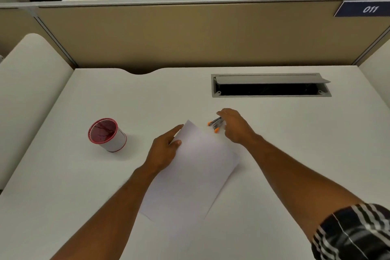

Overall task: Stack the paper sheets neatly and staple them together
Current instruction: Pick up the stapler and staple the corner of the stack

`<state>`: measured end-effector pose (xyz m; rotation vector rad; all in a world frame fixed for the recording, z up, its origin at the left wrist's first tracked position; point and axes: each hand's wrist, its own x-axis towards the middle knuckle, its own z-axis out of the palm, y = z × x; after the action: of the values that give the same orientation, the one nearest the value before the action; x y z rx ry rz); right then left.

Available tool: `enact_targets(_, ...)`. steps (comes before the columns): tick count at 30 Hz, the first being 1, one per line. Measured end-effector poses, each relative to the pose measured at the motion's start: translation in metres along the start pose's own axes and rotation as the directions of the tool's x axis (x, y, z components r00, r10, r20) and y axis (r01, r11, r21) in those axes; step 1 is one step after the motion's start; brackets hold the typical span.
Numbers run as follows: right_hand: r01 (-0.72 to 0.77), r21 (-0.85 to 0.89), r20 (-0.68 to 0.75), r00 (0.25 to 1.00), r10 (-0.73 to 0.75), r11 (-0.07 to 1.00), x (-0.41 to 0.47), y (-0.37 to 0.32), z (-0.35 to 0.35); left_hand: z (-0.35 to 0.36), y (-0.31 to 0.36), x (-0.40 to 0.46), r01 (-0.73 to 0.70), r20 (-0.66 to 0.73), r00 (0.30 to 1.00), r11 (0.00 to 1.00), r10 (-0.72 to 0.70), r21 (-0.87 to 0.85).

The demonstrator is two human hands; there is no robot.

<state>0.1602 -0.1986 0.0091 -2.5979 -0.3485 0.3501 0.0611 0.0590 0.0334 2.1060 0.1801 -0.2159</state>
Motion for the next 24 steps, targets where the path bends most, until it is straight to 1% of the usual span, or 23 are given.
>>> enact_targets(2,0.098,-0.124,0.082,0.993,-0.088,0.987,0.011,0.000,0.004,0.001,0.000,0.004,-0.027,0.028,0.999,0.999,0.026,0.022)
enact_targets(4,0.184,-0.211,0.131,0.979,-0.158,0.960,0.020,0.003,0.009,0.001,0.000,0.008,-0.048,0.041,0.998,0.998,0.046,0.047)
enact_targets(6,0.245,-0.234,0.152,0.965,-0.214,0.941,0.026,0.009,0.014,0.002,-0.001,0.012,-0.062,0.050,0.997,0.997,0.060,0.048)
enact_targets(9,0.284,-0.236,0.124,0.957,-0.261,0.929,0.028,0.017,0.016,0.004,-0.002,0.015,-0.074,0.070,0.995,0.997,0.072,0.033)
enact_targets(12,0.262,-0.195,0.078,0.965,-0.252,0.945,0.022,0.023,0.017,0.006,0.001,0.017,-0.089,0.105,0.991,0.995,0.084,0.041)
enact_targets(15,0.175,-0.174,0.048,0.984,-0.170,0.969,0.004,0.029,0.022,0.007,0.007,0.017,-0.097,0.163,0.983,0.994,0.090,0.040)
enact_targets(17,0.113,-0.162,0.051,0.993,-0.106,0.980,-0.010,0.035,0.024,0.007,0.012,0.016,-0.098,0.204,0.975,0.994,0.088,0.041)
enact_targets(19,0.059,-0.080,0.053,0.997,-0.055,0.995,-0.025,0.039,0.022,0.007,0.017,0.015,-0.107,0.243,0.966,0.994,0.094,0.039)
enact_targets(20,0.027,0.018,0.030,0.999,-0.027,0.999,-0.033,0.041,0.020,0.007,0.021,0.014,-0.117,0.261,0.960,0.992,0.103,0.040)
enact_targets(21,-0.020,0.160,0.004,1.000,0.020,0.987,-0.041,0.040,0.015,0.007,0.024,0.013,-0.128,0.275,0.955,0.991,0.112,0.041)
enact_targets(22,-0.078,0.329,-0.003,0.997,0.083,0.941,-0.051,0.038,0.009,0.008,0.028,0.012,-0.141,0.287,0.950,0.989,0.123,0.042)
enact_targets(23,-0.120,0.497,0.014,0.991,0.131,0.859,-0.061,0.034,0.002,0.009,0.030,0.010,-0.156,0.297,0.945,0.987,0.136,0.044)
enact_targets(24,-0.149,0.640,0.053,0.987,0.149,0.754,-0.071,0.029,-0.007,0.009,0.034,0.009,-0.175,0.305,0.940,0.983,0.151,0.052)
